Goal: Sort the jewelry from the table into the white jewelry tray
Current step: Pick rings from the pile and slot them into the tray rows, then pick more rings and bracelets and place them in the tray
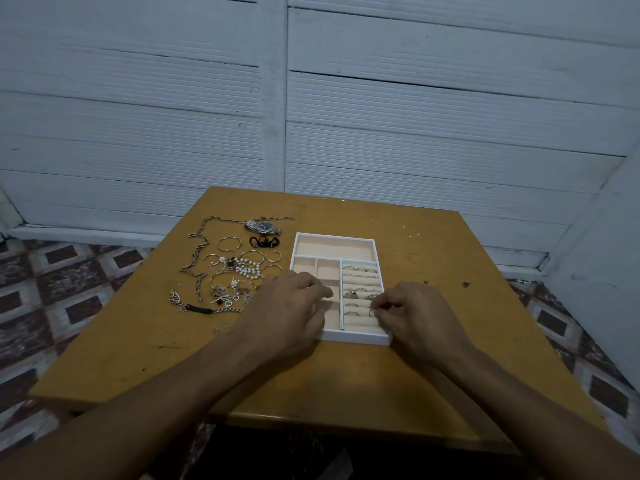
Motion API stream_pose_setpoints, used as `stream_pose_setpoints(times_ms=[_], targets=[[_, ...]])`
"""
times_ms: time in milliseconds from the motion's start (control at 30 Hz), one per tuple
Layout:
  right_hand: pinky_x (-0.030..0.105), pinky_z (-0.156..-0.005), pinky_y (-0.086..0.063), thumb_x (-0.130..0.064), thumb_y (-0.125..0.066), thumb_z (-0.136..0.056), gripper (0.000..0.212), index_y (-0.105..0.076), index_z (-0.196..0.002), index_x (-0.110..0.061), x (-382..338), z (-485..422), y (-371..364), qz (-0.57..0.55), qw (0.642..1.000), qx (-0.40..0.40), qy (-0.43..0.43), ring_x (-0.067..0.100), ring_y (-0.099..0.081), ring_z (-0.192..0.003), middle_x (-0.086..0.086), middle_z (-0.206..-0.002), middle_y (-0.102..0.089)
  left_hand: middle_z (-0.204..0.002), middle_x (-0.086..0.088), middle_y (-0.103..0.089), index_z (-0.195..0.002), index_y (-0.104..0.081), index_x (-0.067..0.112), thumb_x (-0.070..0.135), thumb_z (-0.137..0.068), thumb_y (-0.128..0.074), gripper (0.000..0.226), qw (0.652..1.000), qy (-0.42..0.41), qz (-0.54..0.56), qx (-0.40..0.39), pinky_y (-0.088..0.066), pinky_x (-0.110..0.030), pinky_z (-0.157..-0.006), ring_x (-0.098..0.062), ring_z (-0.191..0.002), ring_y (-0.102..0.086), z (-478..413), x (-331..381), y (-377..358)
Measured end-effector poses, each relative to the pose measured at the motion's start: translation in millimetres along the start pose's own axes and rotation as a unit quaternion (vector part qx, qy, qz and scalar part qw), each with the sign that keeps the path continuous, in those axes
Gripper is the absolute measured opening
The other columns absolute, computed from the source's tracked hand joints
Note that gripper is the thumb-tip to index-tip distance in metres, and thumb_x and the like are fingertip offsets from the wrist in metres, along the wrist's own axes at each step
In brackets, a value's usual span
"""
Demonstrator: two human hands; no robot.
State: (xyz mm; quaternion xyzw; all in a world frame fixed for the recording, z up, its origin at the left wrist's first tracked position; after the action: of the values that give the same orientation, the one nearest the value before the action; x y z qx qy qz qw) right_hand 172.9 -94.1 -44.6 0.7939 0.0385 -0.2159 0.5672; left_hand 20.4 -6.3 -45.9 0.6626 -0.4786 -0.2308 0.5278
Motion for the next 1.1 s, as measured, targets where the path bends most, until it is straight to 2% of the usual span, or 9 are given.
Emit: stream_pose_setpoints(times_ms=[100, 267, 567, 633, 733, 867, 967, 1100], targets=[[0.026, -0.074, -0.044, -0.028, -0.06, -0.092, 0.023, -0.073, -0.11, -0.026, -1, 5, -1, 0.029, 0.999, 0.003, 0.022, 0.01, -0.053, -0.092, -0.008, -0.1, -0.067, -0.128, 0.004, -0.06, -0.128, -0.057, 0.025, 0.038, -0.094, -0.049, 0.038, 1.0, 0.013, 0.008, 0.007, -0.041, -0.039, -0.099, -0.014, -0.116, -0.052, 0, -2, 0], [0.026, -0.081, -0.042, -0.02, -0.055, -0.092, 0.031, -0.069, -0.118, -0.028, 1, 17, -5, 0.052, 0.998, -0.009, 0.036, 0.01, -0.045, -0.1, -0.006, -0.11, -0.06, -0.133, 0.007, -0.056, -0.136, -0.049, 0.028, 0.046, -0.094, -0.047, 0.045, 0.999, 0.034, 0.027, 0.014, -0.035, -0.034, -0.1, -0.012, -0.122, -0.046, -1, 0, -2], [0.016, -0.082, -0.04, -0.017, -0.05, -0.096, 0.034, -0.065, -0.123, -0.031, 6, 21, -8, 0.022, 0.999, -0.027, 0.023, 0.003, -0.038, -0.106, -0.009, -0.119, -0.048, -0.134, 0.006, -0.055, -0.136, -0.048, 0.027, 0.048, -0.092, -0.046, 0.049, 0.999, 0.032, 0.037, 0.01, -0.035, -0.036, -0.104, -0.013, -0.124, -0.045, -1, 3, -9], [0.018, -0.083, -0.045, -0.015, -0.05, -0.095, 0.034, -0.065, -0.123, -0.028, 5, 18, -5, -0.02, 1.0, -0.022, 0.002, 0.004, -0.042, -0.108, -0.011, -0.115, -0.049, -0.134, 0.006, -0.055, -0.136, -0.048, 0.027, 0.046, -0.093, -0.049, 0.047, 0.999, 0.032, 0.039, 0.01, -0.037, -0.035, -0.104, -0.012, -0.125, -0.045, -2, 1, -10], [0.027, -0.087, -0.051, -0.015, -0.052, -0.094, 0.032, -0.065, -0.122, -0.023, -5, 7, 0, -0.066, 0.998, -0.02, -0.013, 0.009, -0.05, -0.111, -0.007, -0.116, -0.056, -0.133, 0.007, -0.055, -0.134, -0.05, 0.027, 0.045, -0.093, -0.049, 0.045, 0.999, 0.033, 0.033, 0.01, -0.039, -0.035, -0.103, -0.011, -0.123, -0.046, -4, -3, -9], [0.02, -0.088, -0.04, -0.021, -0.057, -0.092, 0.035, -0.062, -0.126, -0.025, -25, -12, 0, -0.07, 0.997, -0.035, 0.001, 0.005, -0.05, -0.11, -0.007, -0.126, -0.058, -0.128, 0.003, -0.059, -0.13, -0.055, 0.023, 0.044, -0.093, -0.049, 0.043, 0.999, 0.037, 0.028, 0.012, -0.042, -0.038, -0.1, -0.014, -0.117, -0.05, -7, -17, -4], [0.026, -0.093, -0.042, -0.027, -0.057, -0.091, 0.037, -0.061, -0.127, -0.027, -41, -30, -6, -0.064, 0.997, -0.051, 0.004, 0.01, -0.052, -0.116, -0.007, -0.132, -0.056, -0.126, 0.003, -0.06, -0.126, -0.058, 0.023, 0.044, -0.093, -0.048, 0.04, 0.998, 0.053, 0.01, 0.016, -0.043, -0.036, -0.097, -0.014, -0.113, -0.052, -9, -40, 6], [0.031, -0.097, -0.044, -0.032, -0.059, -0.089, 0.037, -0.061, -0.126, -0.028, -61, -59, -20, -0.053, 0.996, -0.075, 0.006, 0.012, -0.052, -0.118, -0.007, -0.129, -0.059, -0.125, 0.002, -0.061, -0.125, -0.06, 0.022, 0.04, -0.093, -0.053, 0.037, 0.994, 0.107, 0.007, 0.023, -0.041, -0.032, -0.093, -0.014, -0.114, -0.052, -10, -87, 22]])
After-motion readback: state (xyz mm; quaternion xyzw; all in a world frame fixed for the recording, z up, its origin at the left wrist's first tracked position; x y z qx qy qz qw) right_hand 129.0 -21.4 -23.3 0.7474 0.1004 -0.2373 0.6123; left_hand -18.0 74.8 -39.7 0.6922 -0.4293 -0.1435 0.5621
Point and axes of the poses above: each hand's wrist, its own z-axis away from the middle knuckle, its own y-axis out of the back of the hand, x = y × z, the point moved 8 cm from there along -z, towards the middle knuckle
